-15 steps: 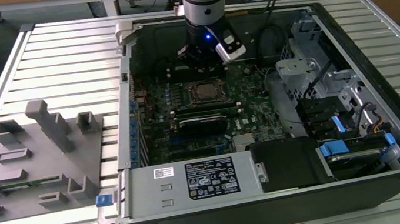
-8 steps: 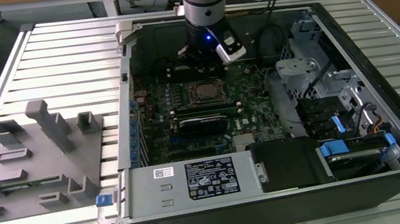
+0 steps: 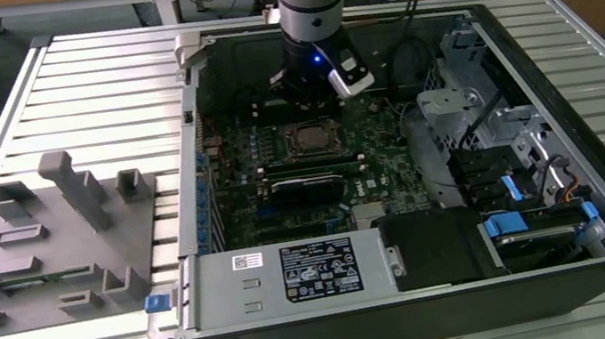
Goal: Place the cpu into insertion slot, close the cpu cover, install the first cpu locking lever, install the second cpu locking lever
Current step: 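Install the first cpu locking lever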
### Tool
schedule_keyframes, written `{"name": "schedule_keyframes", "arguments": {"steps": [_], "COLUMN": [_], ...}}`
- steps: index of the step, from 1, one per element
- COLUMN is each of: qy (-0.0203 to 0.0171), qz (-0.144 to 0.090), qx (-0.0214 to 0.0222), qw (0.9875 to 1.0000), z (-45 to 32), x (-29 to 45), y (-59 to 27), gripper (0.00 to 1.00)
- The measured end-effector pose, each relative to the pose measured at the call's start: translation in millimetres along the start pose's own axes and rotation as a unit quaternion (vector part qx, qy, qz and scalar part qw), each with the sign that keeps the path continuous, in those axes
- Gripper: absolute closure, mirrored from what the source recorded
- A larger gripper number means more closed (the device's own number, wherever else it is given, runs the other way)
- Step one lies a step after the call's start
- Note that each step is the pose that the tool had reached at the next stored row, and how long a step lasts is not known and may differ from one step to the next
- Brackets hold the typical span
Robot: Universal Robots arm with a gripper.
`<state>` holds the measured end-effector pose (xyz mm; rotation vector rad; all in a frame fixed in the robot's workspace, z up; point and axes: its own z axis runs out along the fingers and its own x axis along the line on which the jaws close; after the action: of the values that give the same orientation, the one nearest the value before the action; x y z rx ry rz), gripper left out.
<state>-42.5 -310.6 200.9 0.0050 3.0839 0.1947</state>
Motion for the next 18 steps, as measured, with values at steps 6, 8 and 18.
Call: {"name": "schedule_keyframes", "arguments": {"steps": [6,8,18], "qy": [0.0000,0.0000,-0.0005], "qz": [0.001,0.001,0.005], "qx": [-0.0169,-0.0185,-0.0183], "qw": [0.9999,0.9998,0.9998], "z": [-0.2,-0.2,-0.9], "x": [-0.3,-0.3,-0.9], "y": [-1.3,-1.7,-7.7], "gripper": [0.89,0.89,0.89]}}
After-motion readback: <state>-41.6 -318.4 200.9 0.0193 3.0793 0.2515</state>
